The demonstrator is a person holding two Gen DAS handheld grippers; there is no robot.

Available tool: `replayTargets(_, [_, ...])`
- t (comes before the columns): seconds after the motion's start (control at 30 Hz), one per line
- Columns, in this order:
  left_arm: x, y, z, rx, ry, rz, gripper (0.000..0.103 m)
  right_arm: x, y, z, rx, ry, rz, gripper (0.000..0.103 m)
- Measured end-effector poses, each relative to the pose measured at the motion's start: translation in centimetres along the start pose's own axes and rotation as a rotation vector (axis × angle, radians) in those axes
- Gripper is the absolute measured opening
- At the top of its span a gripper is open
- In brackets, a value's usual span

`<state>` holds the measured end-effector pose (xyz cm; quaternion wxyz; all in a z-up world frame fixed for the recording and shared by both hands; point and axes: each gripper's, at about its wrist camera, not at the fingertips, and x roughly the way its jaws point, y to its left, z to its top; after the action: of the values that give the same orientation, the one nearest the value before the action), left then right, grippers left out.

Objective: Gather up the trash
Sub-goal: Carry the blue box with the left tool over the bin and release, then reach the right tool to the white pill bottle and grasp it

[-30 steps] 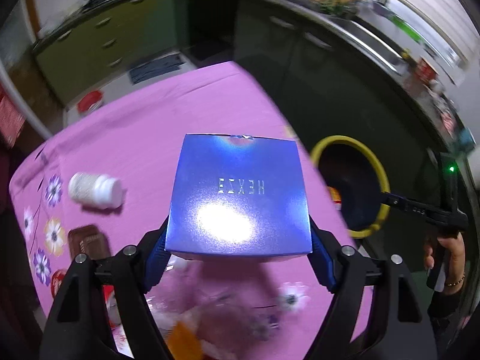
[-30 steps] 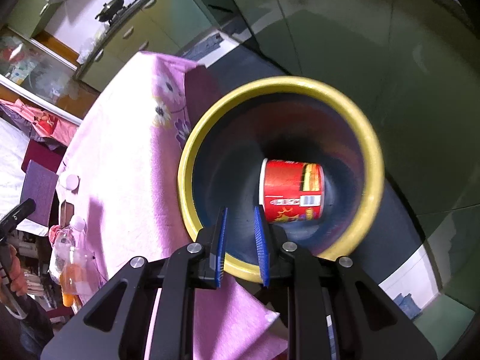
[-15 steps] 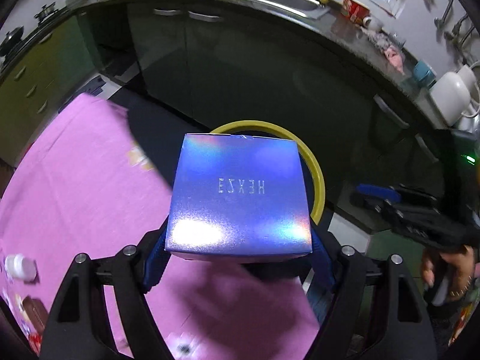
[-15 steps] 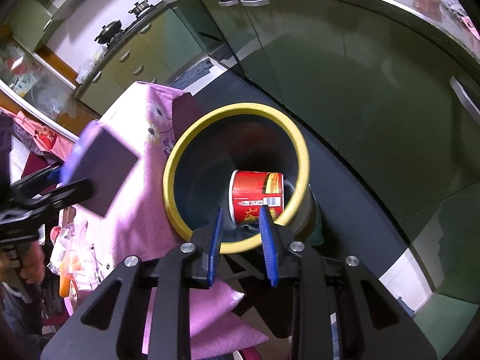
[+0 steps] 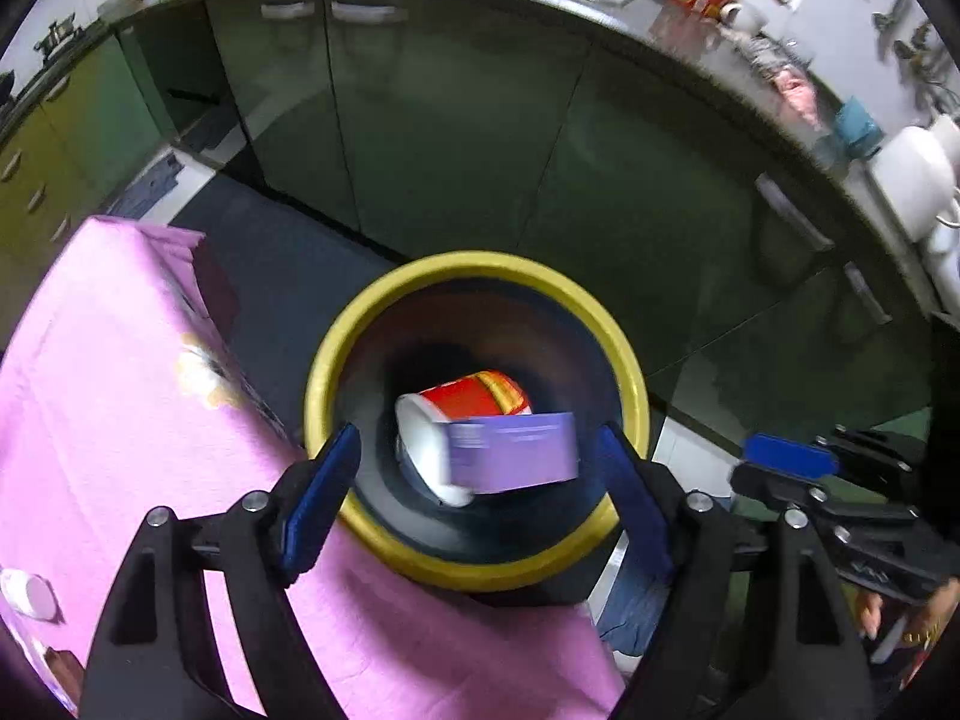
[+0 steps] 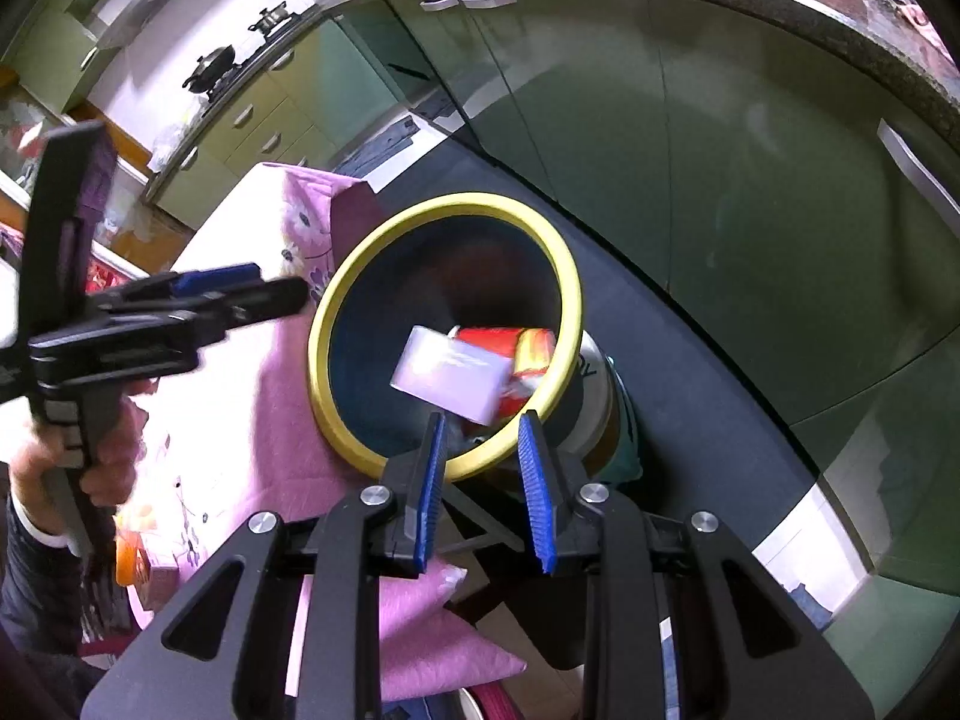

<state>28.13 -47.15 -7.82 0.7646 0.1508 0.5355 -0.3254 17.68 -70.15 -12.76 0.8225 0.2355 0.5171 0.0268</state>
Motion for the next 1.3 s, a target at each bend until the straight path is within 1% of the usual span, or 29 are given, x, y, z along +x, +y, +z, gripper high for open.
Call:
replayTargets(0.1, [-3.0, 0.9, -0.9, -0.006, -0.047, -0.012, 0.078, 0.1, 0.9, -0.2, -0.021, 0.001, 0.000, 0.026])
replayTargets(0.17, [-6.0, 2.3, -2.2, -0.017, -0.097, -0.018, 0.080, 0.4, 1.7, -0.4, -0.039, 0.010, 0.007, 0.026])
replayTargets(0.3, [-11.7, 6.3, -5.8, -0.068, -0.185, -0.021, 0.084, 1.2, 3.8, -0.6, -0.085, 0.036, 0.019, 0.026])
replayTargets(0.4, [-15.3, 9.4, -8.6, -0.102, -0.240, -0.009, 0.086, 1.9, 6.6, -0.5, -0.133, 0.052, 0.041, 0.026])
replayTargets(0.47, [-18.2, 12.4, -11.3, -0.147, -0.299, 0.028, 0.088, 2.4, 9.6, -0.4, -0.187, 0.064, 0.073, 0.026])
replayTargets(0.53, [-20.6, 15.1, -13.8, -0.187, -0.362, 0.093, 0.089, 3.2, 13.0, -0.2, -0.251, 0.074, 0.110, 0.035])
replayTargets(0.6, [-22.7, 18.3, -16.5, -0.238, -0.431, 0.163, 0.092, 4.2, 16.8, -0.2, -0.325, 0.092, 0.142, 0.035])
replayTargets(0.73, [-24.3, 23.8, -20.4, -0.350, -0.492, 0.244, 0.092, 7.2, 24.9, -0.1, -0.480, 0.135, 0.200, 0.035])
replayTargets(0.83, [-24.8, 27.4, -22.8, -0.406, -0.530, 0.306, 0.093, 10.8, 32.5, 0.3, -0.621, 0.172, 0.249, 0.035])
replayTargets(0.87, [-24.7, 28.6, -23.6, -0.425, -0.544, 0.314, 0.093, 11.5, 34.2, 0.4, -0.656, 0.177, 0.264, 0.039])
replayTargets(0.93, [-24.4, 30.9, -24.7, -0.461, -0.561, 0.308, 0.093, 13.7, 38.5, 0.8, -0.770, 0.168, 0.283, 0.044])
replayTargets(1.0, [-23.9, 33.0, -25.6, -0.508, -0.585, 0.305, 0.093, 15.7, 41.6, 1.1, -0.831, 0.186, 0.295, 0.045])
replayTargets(1.03, [-23.7, 33.7, -25.9, -0.525, -0.591, 0.312, 0.094, 17.3, 43.7, 1.2, -0.878, 0.210, 0.304, 0.045])
replayTargets(1.1, [-23.2, 35.6, -26.6, -0.567, -0.606, 0.332, 0.094, 19.2, 46.4, 1.2, -0.952, 0.231, 0.291, 0.045])
replayTargets(1.17, [-22.8, 36.7, -27.5, -0.583, -0.594, 0.337, 0.094, 20.8, 48.6, 0.9, -1.031, 0.245, 0.277, 0.047])
replayTargets(1.2, [-22.6, 37.2, -27.7, -0.590, -0.583, 0.329, 0.094, 21.5, 49.9, 0.8, -1.071, 0.246, 0.273, 0.049])
replayTargets(1.23, [-22.6, 37.5, -28.1, -0.600, -0.590, 0.319, 0.094, 22.3, 51.0, 0.8, -1.105, 0.254, 0.273, 0.054])
replayTargets(1.3, [-22.7, 38.0, -28.7, -0.623, -0.600, 0.296, 0.094, 23.4, 52.7, 0.5, -1.154, 0.282, 0.276, 0.055])
